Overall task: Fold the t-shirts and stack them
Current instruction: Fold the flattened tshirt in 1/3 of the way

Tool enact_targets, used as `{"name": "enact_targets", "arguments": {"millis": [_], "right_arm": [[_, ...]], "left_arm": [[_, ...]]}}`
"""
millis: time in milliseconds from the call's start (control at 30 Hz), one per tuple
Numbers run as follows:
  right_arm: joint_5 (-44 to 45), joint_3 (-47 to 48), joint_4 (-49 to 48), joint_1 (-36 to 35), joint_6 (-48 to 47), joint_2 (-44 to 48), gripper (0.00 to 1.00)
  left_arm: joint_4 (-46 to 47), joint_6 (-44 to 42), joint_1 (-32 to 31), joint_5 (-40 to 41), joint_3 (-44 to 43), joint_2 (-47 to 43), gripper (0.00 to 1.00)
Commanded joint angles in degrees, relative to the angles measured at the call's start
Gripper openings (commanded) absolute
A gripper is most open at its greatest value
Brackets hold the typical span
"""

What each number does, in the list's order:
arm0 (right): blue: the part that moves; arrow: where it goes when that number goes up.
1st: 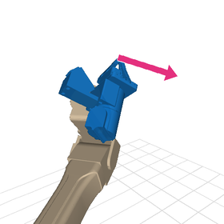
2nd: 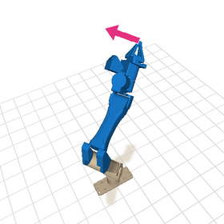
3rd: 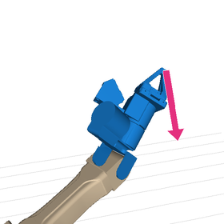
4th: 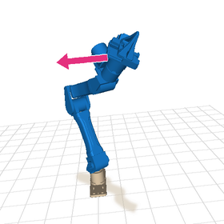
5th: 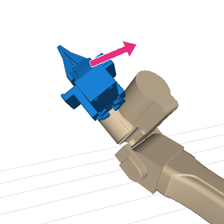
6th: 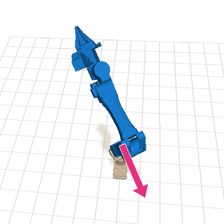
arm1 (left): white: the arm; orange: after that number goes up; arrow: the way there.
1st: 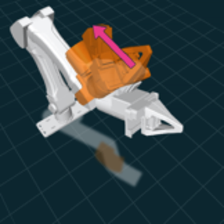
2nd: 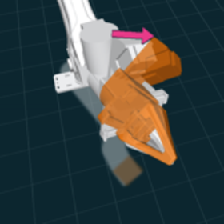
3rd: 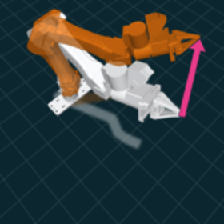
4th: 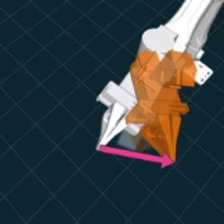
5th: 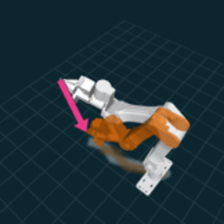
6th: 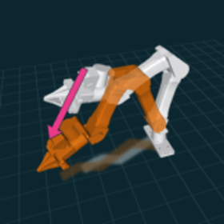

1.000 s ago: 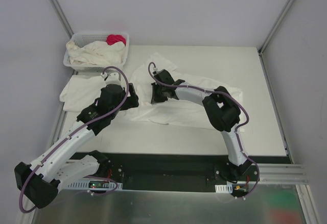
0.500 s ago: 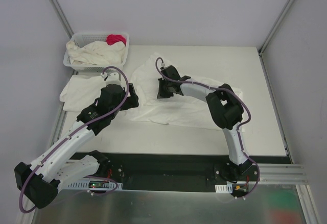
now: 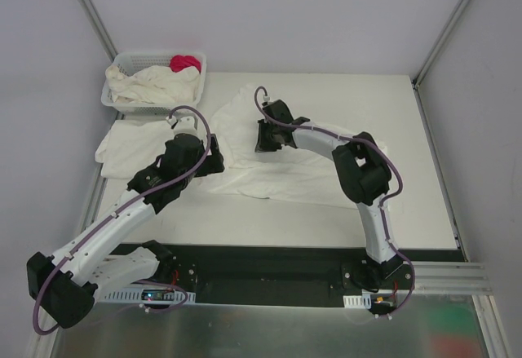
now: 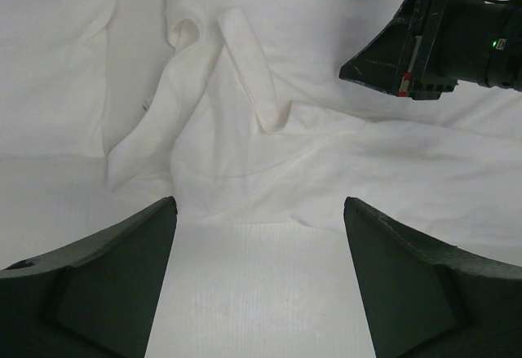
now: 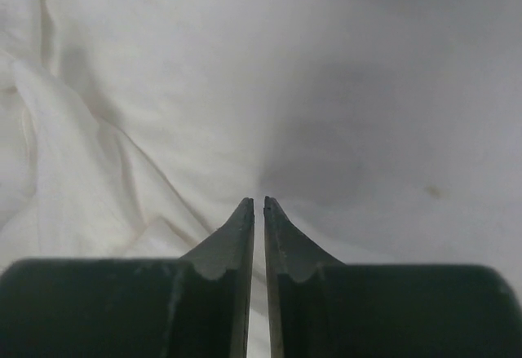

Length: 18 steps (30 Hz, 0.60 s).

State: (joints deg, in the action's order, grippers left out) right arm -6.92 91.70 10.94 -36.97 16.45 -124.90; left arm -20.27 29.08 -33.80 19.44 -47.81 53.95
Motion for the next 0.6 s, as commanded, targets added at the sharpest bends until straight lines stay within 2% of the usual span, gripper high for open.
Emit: {"name": "enact_targets", "arguments": {"millis": [0, 233, 567], "right_arm": [[-0.8, 1.6, 0.4, -2.2, -0.2, 3.0, 0.15], [-1.7, 2.1, 0.9, -4.8, 0.5, 2.7, 0.3], [-1.9, 3.4, 1.6, -6.2, 0.4, 2.4, 0.35]], "left_arm": [[1.7, 0.1, -0.5, -1.3, -1.1, 0.8, 0.82], [2.2, 0.0, -0.5, -1.4, -0.6, -0.1, 0.83], [2.4, -0.2, -0.5, -1.7, -0.4, -0.2, 0.84]]}}
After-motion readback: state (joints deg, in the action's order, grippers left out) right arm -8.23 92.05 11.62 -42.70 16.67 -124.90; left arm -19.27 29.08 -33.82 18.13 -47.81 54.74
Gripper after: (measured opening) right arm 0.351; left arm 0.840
